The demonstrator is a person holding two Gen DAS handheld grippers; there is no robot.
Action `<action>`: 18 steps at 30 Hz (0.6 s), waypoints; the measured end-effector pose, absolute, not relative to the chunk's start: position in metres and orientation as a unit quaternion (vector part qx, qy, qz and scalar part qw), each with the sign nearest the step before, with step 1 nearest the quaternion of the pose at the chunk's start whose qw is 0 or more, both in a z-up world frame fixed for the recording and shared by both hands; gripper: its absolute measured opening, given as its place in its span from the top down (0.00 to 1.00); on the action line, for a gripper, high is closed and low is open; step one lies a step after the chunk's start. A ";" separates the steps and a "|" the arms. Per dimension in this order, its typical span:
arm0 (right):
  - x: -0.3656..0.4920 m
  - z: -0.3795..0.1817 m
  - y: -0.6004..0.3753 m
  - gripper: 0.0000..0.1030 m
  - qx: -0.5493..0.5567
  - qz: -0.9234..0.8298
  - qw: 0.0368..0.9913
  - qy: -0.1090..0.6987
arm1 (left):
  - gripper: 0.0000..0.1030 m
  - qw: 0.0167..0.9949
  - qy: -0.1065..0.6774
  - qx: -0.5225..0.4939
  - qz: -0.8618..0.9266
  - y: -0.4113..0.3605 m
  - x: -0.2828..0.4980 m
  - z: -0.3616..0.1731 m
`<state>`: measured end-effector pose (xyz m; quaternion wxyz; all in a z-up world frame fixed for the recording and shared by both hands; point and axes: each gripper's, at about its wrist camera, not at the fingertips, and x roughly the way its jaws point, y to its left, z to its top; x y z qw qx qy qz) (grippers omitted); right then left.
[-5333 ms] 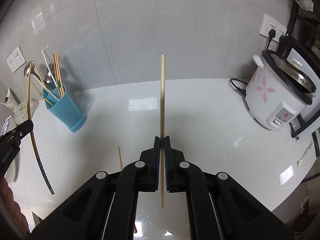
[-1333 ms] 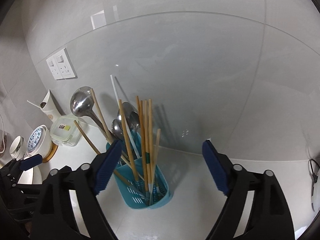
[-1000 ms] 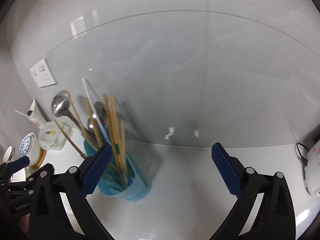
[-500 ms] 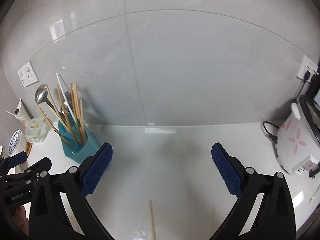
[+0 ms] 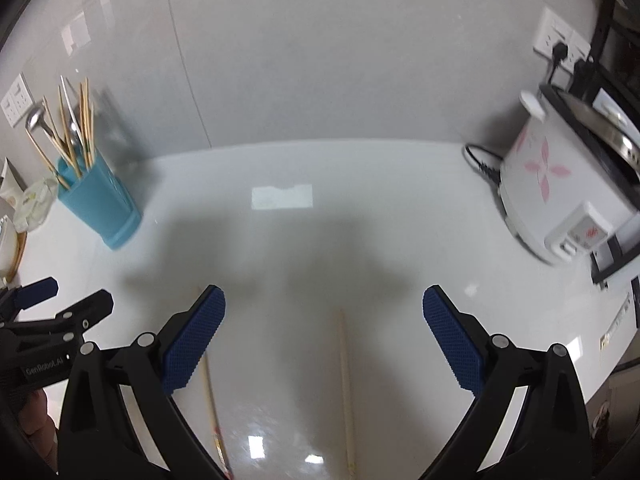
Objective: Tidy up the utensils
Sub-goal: 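Move both open tools back over the last loose chopsticks on the counter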
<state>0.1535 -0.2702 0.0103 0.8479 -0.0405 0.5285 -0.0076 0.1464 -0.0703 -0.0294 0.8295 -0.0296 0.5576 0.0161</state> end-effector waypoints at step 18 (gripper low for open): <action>0.106 -0.077 -0.306 0.20 -0.046 0.004 0.777 0.627 | 0.06 0.771 0.637 -0.007 0.025 -0.114 0.141 -0.138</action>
